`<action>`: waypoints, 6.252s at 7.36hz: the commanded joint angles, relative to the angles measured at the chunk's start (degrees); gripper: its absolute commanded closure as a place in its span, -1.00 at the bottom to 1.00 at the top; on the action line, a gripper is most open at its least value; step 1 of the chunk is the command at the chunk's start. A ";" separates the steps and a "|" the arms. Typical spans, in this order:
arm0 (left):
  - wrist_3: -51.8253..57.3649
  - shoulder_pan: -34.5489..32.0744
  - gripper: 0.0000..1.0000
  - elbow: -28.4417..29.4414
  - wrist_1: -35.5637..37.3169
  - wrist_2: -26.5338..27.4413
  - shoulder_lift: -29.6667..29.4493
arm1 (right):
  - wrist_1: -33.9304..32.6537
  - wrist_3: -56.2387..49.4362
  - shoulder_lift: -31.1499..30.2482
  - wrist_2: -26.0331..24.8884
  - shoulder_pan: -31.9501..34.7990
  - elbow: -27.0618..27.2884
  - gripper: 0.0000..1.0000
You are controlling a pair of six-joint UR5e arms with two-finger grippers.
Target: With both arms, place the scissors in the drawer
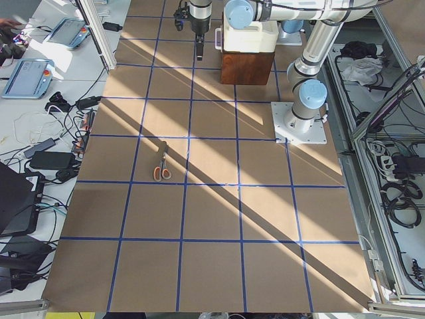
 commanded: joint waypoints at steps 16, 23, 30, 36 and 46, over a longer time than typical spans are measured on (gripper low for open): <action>67.11 21.32 -1.00 -0.30 10.90 1.13 -15.44 | -4.87 -67.29 17.65 9.74 14.86 0.62 -0.94; 104.34 26.89 -1.00 1.19 31.43 1.39 -30.47 | 3.62 -79.50 25.81 5.52 14.86 -6.91 -0.90; 110.08 27.50 -0.96 5.68 33.30 -1.68 -39.36 | 7.70 -79.59 26.72 5.25 15.38 -3.78 -0.90; 112.98 27.50 -0.64 6.12 33.31 -1.69 -40.95 | 7.53 -78.88 26.89 6.49 15.65 -3.60 -0.17; 114.92 26.28 1.00 6.03 34.19 -1.51 -38.94 | 2.17 -82.39 33.56 5.43 12.41 -15.19 0.00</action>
